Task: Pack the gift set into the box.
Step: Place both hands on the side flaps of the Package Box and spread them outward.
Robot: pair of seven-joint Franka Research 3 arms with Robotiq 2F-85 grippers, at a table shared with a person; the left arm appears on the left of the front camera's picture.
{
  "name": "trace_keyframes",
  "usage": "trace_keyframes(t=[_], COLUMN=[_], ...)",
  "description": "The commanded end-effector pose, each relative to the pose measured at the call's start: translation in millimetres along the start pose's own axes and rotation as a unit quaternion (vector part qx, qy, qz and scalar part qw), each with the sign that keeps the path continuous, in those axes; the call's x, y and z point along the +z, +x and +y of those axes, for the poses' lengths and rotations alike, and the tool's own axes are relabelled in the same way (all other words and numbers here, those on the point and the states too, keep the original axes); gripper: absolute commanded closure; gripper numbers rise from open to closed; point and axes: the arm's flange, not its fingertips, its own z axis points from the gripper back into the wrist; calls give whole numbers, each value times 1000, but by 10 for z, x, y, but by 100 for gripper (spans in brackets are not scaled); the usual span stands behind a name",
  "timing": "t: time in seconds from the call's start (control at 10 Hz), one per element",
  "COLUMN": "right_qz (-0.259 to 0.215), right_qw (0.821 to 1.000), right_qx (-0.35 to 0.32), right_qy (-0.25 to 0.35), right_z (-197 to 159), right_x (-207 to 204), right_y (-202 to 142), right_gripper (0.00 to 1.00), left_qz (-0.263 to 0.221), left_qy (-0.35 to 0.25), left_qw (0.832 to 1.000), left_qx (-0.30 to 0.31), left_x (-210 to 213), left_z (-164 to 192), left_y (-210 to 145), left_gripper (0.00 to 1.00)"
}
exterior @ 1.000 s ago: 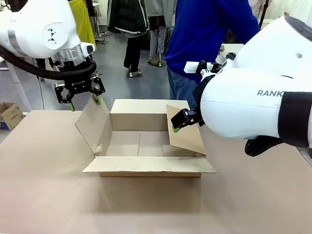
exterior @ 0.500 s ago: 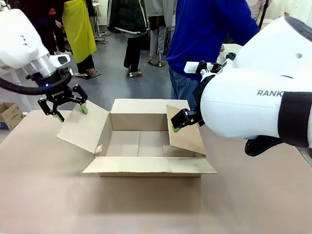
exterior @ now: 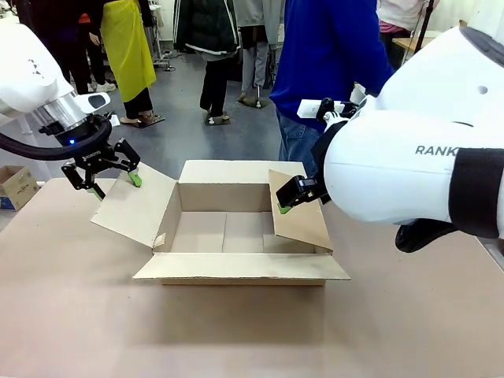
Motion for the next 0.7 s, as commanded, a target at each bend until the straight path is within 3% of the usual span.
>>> trace_keyframes(t=[0.0,0.2,0.3,0.5,0.6], right_qz=[-3,0,67,205,211], right_qw=[1000,1000,996,970,970], right_qx=[6,0,23,-37,-47], right_qy=[-5,0,-61,-126,-108], right_z=[-11,0,278,581,596], right_x=[-9,0,-29,-73,-159], right_y=[20,0,386,819,816], right_gripper=[0,0,0,0,0], left_qz=[-5,-5,-5,-5,-5], left_qy=[15,15,15,15,15], left_qw=[1000,1000,1000,1000,1000], left_qx=[10,10,10,10,10], left_x=[3,3,3,3,3], left_z=[-32,-32,-32,-32,-32], left_y=[-25,-25,-25,-25,-25], left_gripper=[0,0,0,0,0])
